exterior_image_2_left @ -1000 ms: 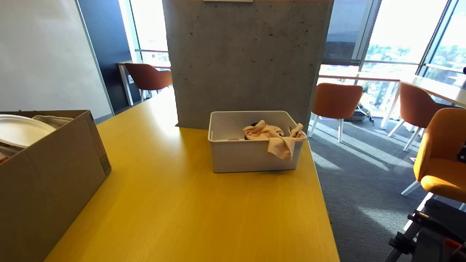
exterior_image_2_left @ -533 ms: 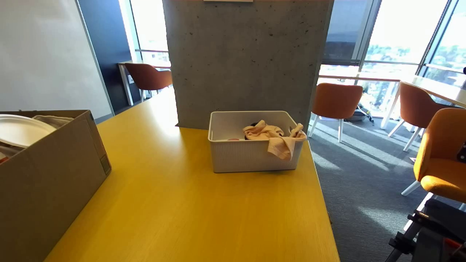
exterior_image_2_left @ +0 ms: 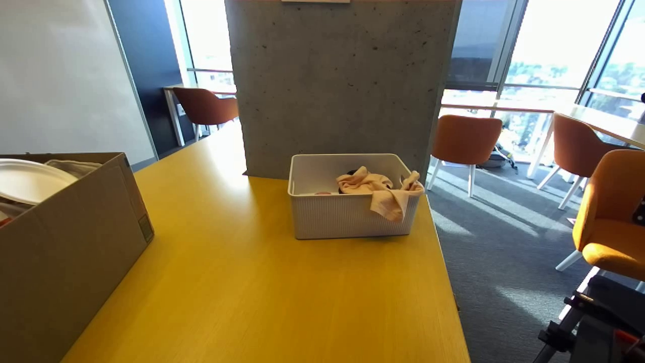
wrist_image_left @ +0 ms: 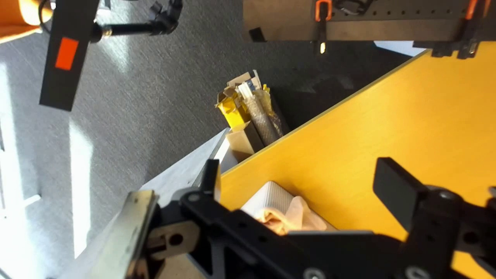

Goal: Remove the peach shirt from the basket

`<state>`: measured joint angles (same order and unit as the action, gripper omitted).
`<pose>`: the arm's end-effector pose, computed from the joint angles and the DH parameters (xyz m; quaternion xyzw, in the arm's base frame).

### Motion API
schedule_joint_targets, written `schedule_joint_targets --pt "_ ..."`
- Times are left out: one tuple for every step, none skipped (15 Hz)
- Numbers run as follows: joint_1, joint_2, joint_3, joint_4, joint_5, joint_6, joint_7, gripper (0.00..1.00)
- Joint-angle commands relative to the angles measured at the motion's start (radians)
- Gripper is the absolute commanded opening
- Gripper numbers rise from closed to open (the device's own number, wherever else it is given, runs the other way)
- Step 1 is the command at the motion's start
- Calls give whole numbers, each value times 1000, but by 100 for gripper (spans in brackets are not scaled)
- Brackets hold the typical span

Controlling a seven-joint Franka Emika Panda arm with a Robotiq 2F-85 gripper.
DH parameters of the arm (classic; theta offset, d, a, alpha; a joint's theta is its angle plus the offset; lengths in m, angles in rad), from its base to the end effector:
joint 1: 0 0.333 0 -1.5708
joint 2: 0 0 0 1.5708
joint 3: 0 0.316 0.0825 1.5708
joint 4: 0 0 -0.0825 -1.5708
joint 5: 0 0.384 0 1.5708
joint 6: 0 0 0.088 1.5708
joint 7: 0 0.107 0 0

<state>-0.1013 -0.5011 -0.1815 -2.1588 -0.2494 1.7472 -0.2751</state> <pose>0.3841 -0.1494 0.5969 0.9957 0.0220 0.0189 0.0883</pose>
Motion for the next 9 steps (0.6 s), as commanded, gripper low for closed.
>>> schedule_joint_targets --pt "6 216 -97 107 10 186 -160 100" --pt "8 277 -112 134 30 243 -196 100" --pt "4 341 -123 166 52 290 -229 100" --pt "2 405 -130 199 86 331 -264 100" --pt "-4 470 -128 237 119 366 -292 100" --pt "-12 535 -123 279 161 390 -325 100" --pt "-24 600 -113 334 206 390 -370 100" --pt "-39 666 -97 392 254 379 -422 100" --pt "-56 726 -77 449 305 365 -473 100"
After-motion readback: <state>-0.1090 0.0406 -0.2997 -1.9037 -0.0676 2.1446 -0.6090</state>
